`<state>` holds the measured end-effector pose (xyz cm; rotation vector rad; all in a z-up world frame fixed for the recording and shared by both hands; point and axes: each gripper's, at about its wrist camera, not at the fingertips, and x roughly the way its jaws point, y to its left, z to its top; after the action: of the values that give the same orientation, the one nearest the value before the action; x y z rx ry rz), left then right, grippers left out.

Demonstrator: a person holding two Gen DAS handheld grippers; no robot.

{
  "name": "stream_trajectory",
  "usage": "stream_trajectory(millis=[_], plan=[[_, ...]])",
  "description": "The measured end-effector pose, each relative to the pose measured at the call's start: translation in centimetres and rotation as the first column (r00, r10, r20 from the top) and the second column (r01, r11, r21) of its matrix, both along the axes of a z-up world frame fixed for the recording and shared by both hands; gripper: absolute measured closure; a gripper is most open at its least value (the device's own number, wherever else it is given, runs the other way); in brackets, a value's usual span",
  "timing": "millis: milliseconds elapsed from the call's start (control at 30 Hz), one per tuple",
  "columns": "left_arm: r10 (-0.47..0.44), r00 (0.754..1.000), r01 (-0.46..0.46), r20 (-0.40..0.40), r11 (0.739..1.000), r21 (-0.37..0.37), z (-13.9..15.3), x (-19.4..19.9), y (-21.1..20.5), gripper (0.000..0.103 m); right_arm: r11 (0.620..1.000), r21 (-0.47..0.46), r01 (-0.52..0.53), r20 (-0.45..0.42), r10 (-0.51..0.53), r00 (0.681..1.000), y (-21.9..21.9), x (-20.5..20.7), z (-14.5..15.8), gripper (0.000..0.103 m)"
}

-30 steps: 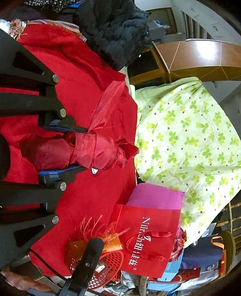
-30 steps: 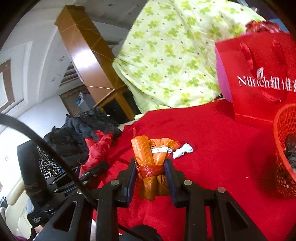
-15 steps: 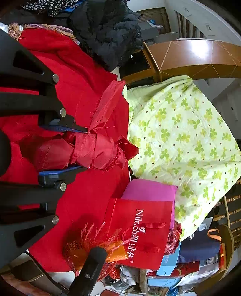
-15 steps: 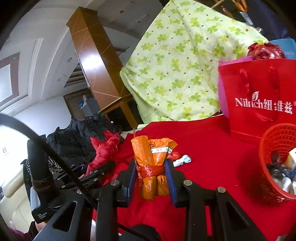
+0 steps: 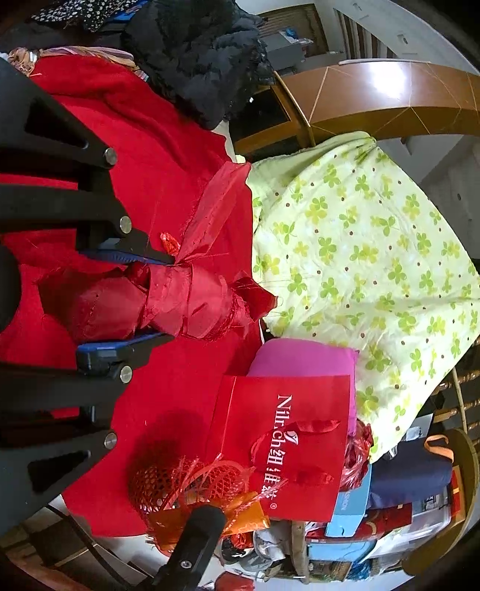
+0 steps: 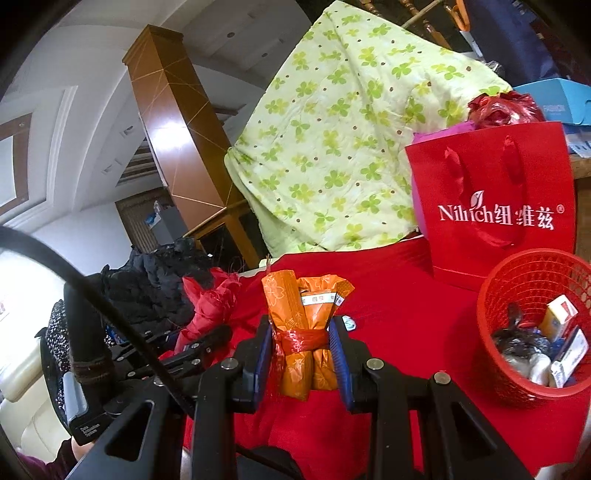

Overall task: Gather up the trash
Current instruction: 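Lift the red umbrella with the left gripper while the right gripper lifts the orange wrappers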

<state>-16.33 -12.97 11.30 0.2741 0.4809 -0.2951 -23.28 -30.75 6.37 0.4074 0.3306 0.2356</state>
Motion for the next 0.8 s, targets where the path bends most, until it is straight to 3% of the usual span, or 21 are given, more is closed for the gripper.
stream_trajectory(millis=[800], plan=[[-0.074,0.997,0.075,-0.017,0.995,0.065,-0.5,-0.8,-4.8,0.068,0.997,0.028,0.078,0.026,-0.079,0.997,-4.3,-3.1,-0.4,0.071]])
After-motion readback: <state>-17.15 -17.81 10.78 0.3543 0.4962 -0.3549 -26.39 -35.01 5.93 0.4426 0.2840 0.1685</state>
